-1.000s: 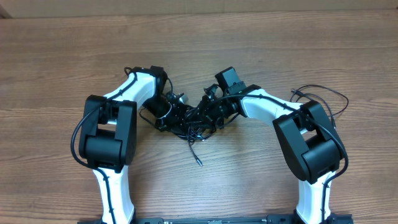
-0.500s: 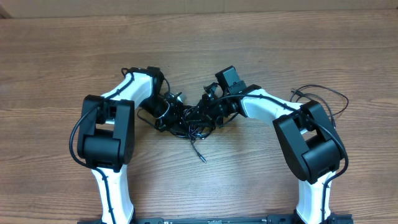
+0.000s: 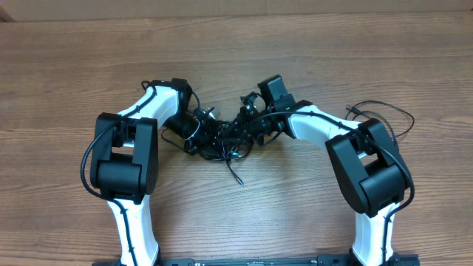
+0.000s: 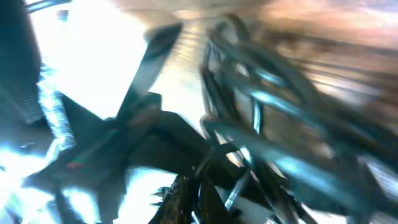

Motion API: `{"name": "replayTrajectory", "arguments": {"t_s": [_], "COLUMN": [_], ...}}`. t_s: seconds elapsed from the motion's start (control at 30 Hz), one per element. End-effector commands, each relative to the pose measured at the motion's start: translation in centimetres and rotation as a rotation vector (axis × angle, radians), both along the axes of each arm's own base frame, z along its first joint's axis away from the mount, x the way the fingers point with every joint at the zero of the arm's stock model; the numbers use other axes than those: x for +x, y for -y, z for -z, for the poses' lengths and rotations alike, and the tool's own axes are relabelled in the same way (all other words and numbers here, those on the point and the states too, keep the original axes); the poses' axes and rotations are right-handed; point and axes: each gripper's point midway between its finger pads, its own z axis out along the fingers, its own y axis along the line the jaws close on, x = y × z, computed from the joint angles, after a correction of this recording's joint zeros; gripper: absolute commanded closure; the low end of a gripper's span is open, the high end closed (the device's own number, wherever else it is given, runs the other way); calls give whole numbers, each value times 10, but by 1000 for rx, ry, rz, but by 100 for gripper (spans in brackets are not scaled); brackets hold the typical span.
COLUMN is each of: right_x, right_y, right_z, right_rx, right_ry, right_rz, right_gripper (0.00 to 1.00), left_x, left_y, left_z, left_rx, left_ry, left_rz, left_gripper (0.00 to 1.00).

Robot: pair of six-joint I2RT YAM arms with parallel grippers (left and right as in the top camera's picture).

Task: Untangle cables

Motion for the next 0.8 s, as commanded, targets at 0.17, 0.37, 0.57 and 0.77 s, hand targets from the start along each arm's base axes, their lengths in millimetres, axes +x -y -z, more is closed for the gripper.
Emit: {"name": "replayTrajectory", "arguments": {"t_s": [0.17, 0.37, 0.57, 0.77], "right_x": [5, 17, 34, 39], "right_y": [1, 15, 36, 62], "right_z": [-63, -107, -154, -216], "right_rx": [234, 302, 347, 496], "right_ry": [72, 195, 321, 409], "right_rz": [-96, -87, -35, -82], "right_gripper": [96, 96, 96, 96], "left_x": [-6, -4, -10, -18], "left_y": [-1, -22, -27, -30], "left_z": [12, 33, 46, 58], "left_rx": [142, 305, 336, 348], "left_ry": [23, 32, 25, 24], "left_rz": [66, 46, 31, 30], "left_gripper": [96, 96, 96, 96]}}
